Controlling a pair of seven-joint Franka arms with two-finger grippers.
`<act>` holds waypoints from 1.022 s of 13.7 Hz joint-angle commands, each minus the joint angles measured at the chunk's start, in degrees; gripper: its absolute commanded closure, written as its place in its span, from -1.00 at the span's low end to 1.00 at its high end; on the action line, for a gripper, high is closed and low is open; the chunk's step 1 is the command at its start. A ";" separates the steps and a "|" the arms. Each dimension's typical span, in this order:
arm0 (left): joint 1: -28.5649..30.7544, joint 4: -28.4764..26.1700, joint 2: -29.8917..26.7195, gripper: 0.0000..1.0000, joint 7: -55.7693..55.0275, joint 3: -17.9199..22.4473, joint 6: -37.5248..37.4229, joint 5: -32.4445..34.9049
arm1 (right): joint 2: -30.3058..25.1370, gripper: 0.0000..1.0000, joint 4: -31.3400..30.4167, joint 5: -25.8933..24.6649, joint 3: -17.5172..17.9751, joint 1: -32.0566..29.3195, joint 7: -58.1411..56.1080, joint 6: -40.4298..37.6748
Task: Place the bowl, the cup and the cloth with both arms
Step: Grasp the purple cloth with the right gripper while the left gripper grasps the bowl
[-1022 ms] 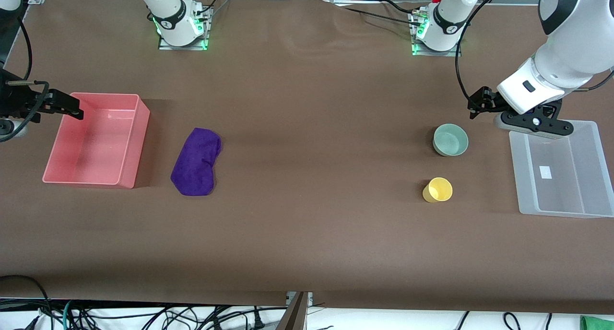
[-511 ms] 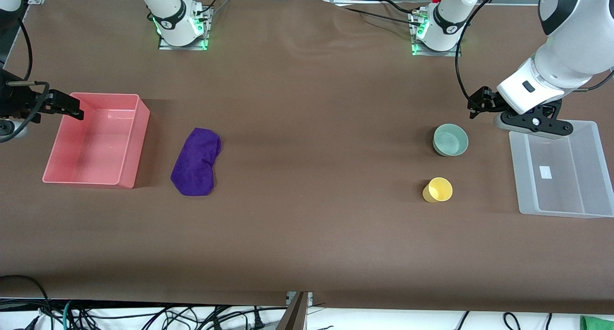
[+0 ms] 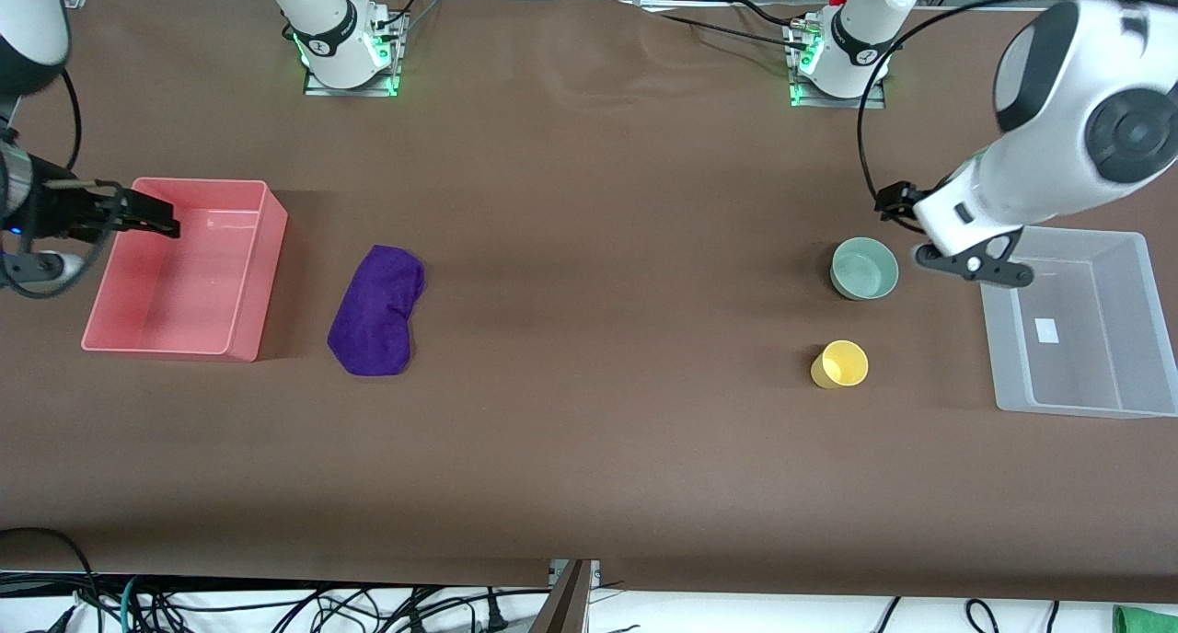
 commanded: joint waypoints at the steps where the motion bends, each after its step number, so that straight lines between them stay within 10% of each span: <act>1: 0.21 -5.63 0.75 -1.00 4.23 0.04 5.48 1.05 | -1.39 -1.00 -7.21 -1.50 0.33 2.88 1.76 4.33; 6: 3.72 -15.07 5.29 -1.00 32.86 0.13 24.67 1.76 | 2.46 -1.00 -23.38 -0.08 4.81 4.12 17.39 29.97; 14: 5.73 -23.85 11.64 -1.00 38.36 0.04 45.15 12.04 | 16.45 -1.00 -28.75 -1.14 6.22 9.13 29.46 53.99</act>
